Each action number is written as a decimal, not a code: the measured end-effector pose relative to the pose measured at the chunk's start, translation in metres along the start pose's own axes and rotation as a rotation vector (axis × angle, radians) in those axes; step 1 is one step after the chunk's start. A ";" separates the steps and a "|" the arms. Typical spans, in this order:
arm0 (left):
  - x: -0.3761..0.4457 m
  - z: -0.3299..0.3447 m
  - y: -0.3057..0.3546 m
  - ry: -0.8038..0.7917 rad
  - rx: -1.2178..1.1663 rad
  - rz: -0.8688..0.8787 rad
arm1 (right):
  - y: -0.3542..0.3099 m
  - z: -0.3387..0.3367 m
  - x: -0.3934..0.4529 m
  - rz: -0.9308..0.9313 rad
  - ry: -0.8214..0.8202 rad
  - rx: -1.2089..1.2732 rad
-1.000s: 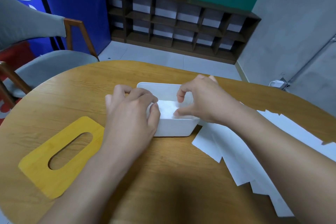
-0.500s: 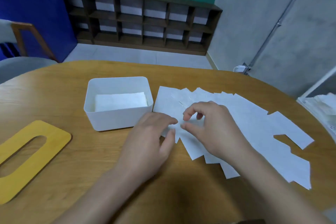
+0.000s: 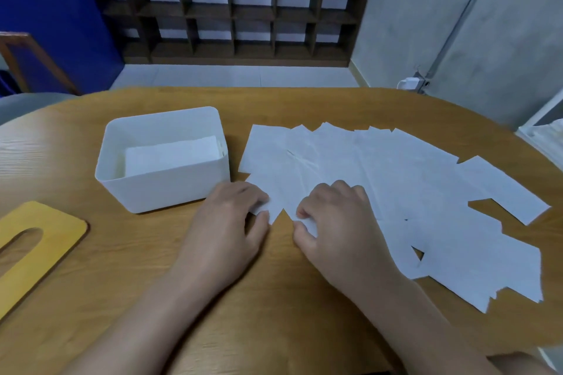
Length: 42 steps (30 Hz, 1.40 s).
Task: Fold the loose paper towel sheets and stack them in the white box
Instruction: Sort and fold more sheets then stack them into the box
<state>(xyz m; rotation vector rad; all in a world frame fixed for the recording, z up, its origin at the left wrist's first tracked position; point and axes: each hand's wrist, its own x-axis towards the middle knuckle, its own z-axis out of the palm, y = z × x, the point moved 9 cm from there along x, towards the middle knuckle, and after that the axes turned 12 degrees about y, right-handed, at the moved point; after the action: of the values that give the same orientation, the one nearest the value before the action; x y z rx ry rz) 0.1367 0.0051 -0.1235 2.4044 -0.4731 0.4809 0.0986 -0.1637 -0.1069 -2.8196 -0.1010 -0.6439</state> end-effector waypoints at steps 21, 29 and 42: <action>-0.009 -0.047 0.007 0.056 -0.442 -0.178 | 0.004 -0.036 -0.010 0.344 -0.134 1.003; -0.024 -0.034 -0.005 -0.227 -0.232 -0.265 | 0.006 -0.002 -0.020 0.187 -0.219 0.563; -0.007 -0.025 -0.004 -0.100 -0.027 -0.017 | -0.002 0.010 -0.022 -0.039 -0.151 0.397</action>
<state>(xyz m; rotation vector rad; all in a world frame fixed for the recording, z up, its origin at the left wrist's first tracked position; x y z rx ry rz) 0.1272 0.0259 -0.1101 2.4129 -0.4993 0.3455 0.0826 -0.1598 -0.1249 -2.4804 -0.2788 -0.3681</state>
